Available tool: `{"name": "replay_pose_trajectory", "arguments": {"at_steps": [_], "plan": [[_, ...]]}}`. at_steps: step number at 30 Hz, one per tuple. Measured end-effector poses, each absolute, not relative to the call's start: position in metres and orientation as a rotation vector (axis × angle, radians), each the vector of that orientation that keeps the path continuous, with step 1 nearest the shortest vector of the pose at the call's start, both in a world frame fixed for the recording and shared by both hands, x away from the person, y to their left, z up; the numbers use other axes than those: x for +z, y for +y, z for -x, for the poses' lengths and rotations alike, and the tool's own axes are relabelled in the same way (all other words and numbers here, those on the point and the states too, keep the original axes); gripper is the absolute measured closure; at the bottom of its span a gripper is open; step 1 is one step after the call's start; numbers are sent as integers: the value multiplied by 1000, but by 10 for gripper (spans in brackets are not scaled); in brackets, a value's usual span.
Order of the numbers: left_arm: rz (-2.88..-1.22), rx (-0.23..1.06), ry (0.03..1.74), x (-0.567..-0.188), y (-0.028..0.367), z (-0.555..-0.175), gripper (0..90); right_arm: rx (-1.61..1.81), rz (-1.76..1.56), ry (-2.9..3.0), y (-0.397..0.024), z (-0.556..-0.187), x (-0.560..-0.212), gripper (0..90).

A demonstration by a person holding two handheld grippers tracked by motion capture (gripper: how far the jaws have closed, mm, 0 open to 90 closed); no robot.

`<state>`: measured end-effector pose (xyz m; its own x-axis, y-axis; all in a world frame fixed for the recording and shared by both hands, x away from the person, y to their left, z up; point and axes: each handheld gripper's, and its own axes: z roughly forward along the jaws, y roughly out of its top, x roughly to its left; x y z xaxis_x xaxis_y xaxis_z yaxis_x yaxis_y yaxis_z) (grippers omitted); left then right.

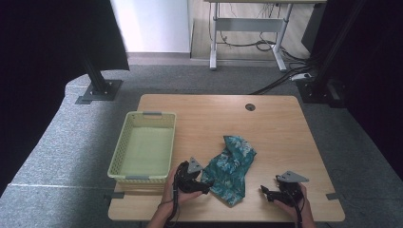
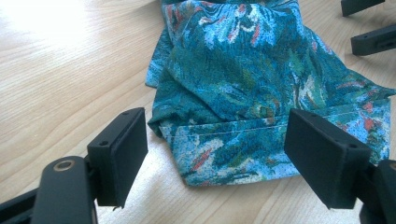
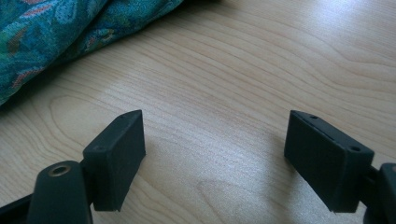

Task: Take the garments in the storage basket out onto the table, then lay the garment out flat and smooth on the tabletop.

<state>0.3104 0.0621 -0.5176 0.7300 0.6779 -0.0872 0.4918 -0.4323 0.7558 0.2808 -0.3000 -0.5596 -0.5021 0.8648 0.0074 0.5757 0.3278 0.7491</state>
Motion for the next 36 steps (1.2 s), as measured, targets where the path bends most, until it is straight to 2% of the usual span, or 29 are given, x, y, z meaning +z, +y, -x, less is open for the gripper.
{"name": "replay_pose_trajectory", "arguments": {"at_steps": [10,14,36], "plan": [[-2098,276,883,-526,61,-309,215,998,-1261,2207,-300,-280,-559,202],[-2106,271,876,-528,59,-309,216,995,-1242,2206,-298,-277,-558,254],[-2126,244,863,-546,54,-305,219,1123,-1007,2269,-266,-252,-524,288]]}}
